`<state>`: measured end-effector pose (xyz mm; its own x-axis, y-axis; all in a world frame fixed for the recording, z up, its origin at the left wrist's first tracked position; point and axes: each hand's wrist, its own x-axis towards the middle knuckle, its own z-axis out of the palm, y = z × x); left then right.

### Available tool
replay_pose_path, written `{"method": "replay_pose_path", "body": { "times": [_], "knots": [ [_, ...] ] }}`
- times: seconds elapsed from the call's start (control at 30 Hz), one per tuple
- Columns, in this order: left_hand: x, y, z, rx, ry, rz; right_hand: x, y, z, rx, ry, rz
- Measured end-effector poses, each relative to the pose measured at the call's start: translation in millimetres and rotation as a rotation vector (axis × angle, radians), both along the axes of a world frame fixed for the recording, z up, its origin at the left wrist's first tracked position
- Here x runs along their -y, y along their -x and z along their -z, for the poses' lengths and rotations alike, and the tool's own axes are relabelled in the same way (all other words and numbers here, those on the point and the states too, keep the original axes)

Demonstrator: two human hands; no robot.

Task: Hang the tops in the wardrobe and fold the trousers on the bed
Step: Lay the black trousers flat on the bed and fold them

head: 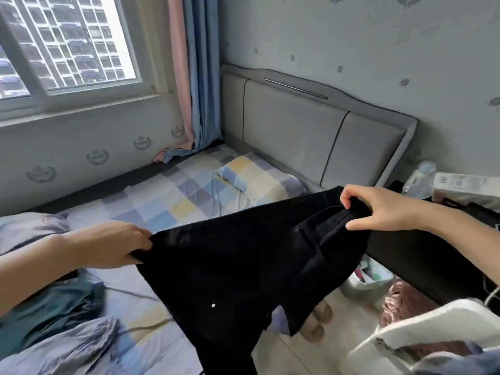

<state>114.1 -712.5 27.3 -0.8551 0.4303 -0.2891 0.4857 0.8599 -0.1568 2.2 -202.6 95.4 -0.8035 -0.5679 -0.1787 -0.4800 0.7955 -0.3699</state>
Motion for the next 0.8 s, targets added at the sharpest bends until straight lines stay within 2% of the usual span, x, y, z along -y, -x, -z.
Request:
{"method": "replay_pose_path", "body": {
  "times": [0.07,0.13,0.23,0.4,0.53,0.6,0.73,0.8],
  "knots": [
    [-3,4,-2,0.003,-0.056,-0.049,-1,23,8,-0.019,0.034,-0.028],
    [-8,10,-7,0.005,-0.181,-0.182,-7,48,14,0.050,0.102,-0.054],
    [-16,15,-11,-0.054,-0.544,-0.452,-20,85,19,0.129,0.213,-0.118],
    [-50,29,3,-0.256,-0.931,-0.750,-37,150,37,-0.018,0.196,-0.192],
    [-69,35,12,-0.358,-0.942,-0.848,-32,186,48,-0.004,0.261,-0.301],
    [-75,30,11,-0.423,-0.944,-0.891,-25,200,52,0.105,0.383,-0.318],
    [-78,17,1,-0.535,-0.954,-0.974,-5,229,68,0.467,0.646,-0.235],
    [-74,15,-2,-0.556,-1.015,-1.083,8,243,72,0.496,0.691,-0.215]
  ]
}}
